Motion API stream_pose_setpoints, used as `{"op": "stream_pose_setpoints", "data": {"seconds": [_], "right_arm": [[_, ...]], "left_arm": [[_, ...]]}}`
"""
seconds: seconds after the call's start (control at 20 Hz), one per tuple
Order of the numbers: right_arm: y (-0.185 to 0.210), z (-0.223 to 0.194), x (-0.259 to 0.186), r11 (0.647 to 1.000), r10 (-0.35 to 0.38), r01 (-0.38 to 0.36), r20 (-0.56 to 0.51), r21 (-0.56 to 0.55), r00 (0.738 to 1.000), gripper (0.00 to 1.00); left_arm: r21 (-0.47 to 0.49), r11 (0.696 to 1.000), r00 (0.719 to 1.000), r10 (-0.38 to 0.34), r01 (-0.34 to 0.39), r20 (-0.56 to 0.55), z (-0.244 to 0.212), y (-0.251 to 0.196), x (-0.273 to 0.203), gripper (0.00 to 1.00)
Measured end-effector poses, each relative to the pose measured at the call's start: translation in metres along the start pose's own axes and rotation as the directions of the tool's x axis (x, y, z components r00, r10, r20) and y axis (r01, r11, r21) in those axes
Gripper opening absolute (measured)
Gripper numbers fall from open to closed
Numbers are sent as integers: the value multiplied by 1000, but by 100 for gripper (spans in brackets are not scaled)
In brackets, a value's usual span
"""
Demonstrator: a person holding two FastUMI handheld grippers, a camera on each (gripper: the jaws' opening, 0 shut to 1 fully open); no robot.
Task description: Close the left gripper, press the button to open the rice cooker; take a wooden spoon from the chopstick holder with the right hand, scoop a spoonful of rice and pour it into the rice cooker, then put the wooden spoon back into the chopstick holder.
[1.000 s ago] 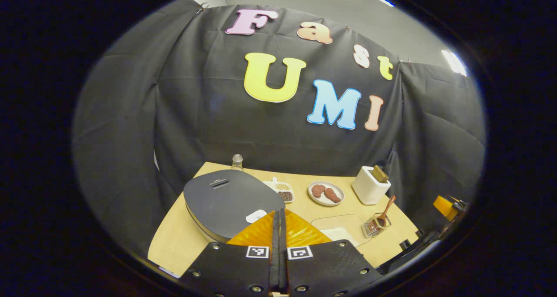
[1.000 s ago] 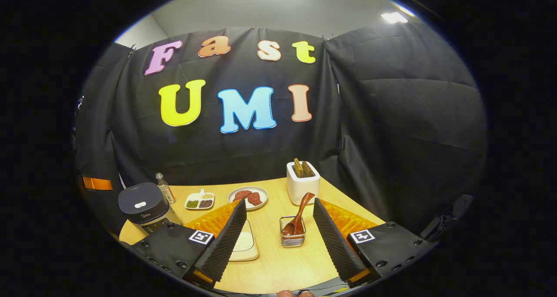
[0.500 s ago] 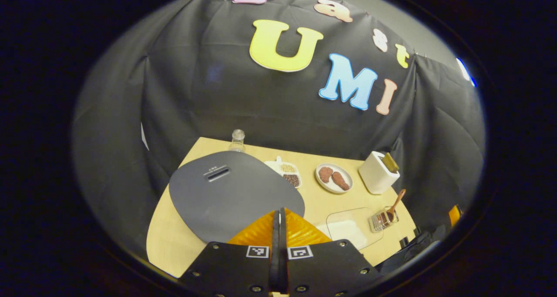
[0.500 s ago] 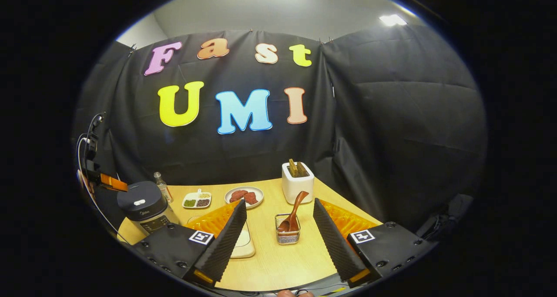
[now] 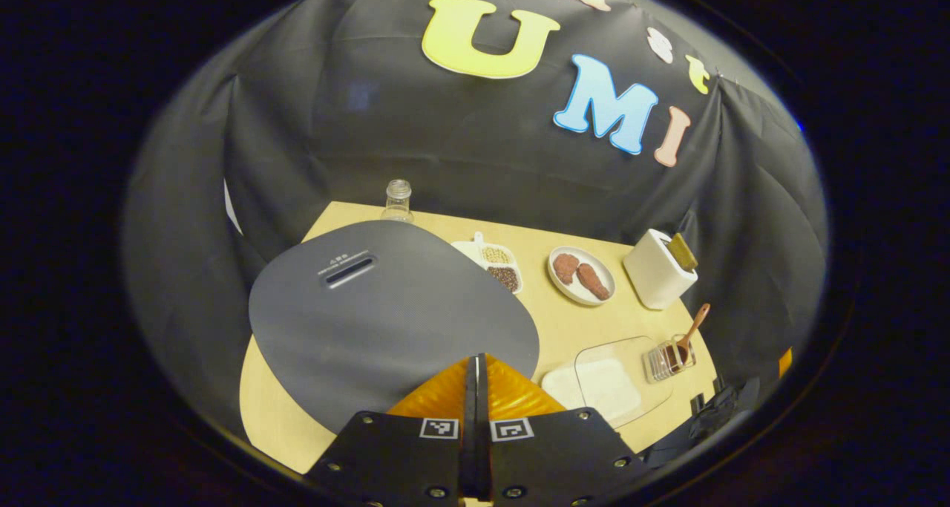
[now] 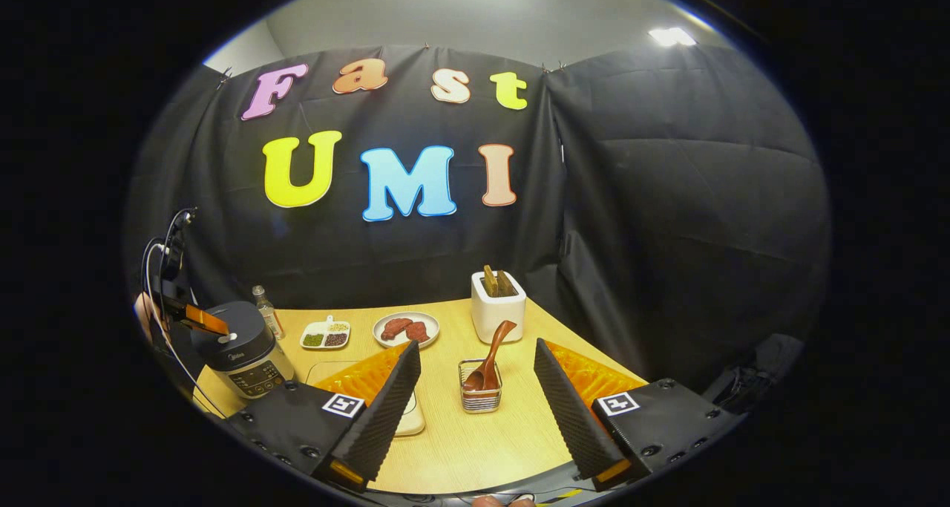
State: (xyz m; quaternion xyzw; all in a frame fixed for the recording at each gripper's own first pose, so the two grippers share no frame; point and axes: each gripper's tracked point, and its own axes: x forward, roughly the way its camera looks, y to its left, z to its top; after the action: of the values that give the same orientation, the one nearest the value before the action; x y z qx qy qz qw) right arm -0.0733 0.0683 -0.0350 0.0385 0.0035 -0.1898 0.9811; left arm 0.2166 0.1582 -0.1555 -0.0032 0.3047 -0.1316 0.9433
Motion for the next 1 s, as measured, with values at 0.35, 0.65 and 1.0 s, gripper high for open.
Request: {"op": "stream_pose_setpoints", "data": {"seconds": [0.35,0.65,1.0], "right_arm": [[2,-5,7,1000,-1,2,-36,2,999,98],[-1,-13,-1,1000,-26,26,-63,-10,998,98],[-21,2,-7,997,-66,63,-53,-54,996,98]], "left_arm": [[-26,999,999,-24,23,-41,-16,-1,5,2],[14,1000,1000,2,-2,19,-11,-3,3,2],[104,983,883,90,-154,460,62,-19,-86,0]]}}
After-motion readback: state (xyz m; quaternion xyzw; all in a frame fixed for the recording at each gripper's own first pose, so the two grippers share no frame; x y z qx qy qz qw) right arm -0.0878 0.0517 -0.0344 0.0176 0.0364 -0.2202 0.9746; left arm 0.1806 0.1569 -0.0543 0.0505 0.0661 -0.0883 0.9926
